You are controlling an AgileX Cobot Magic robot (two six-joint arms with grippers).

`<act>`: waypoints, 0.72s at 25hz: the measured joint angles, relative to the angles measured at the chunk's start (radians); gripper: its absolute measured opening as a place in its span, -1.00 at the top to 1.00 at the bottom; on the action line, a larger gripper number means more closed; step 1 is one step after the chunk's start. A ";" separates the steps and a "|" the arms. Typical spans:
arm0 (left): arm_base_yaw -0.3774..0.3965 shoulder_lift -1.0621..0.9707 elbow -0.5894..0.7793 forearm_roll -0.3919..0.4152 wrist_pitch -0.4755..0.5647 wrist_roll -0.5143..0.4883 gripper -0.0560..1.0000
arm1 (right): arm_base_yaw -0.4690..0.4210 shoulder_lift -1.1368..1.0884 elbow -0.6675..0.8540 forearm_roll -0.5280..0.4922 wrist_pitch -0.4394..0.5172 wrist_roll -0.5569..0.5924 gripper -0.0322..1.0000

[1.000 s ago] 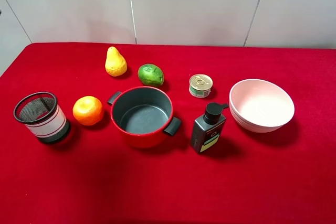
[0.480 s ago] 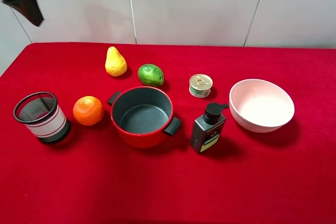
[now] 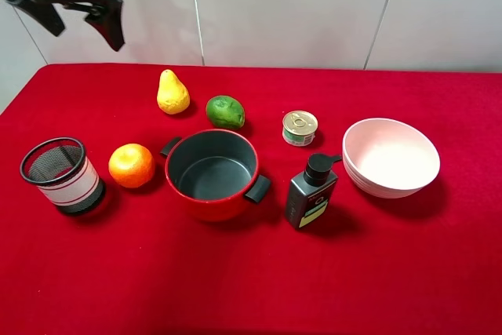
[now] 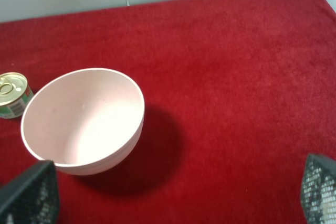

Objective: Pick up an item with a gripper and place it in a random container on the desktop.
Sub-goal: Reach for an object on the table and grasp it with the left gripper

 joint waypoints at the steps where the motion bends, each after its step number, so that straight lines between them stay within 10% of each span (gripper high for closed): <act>1: -0.005 0.020 -0.019 0.000 0.000 0.000 -0.98 | 0.000 0.000 0.000 0.000 0.000 0.000 -0.40; 18: -0.051 0.341 -0.304 -0.017 0.010 0.002 -0.98 | 0.000 0.000 0.000 0.000 0.000 0.000 -0.40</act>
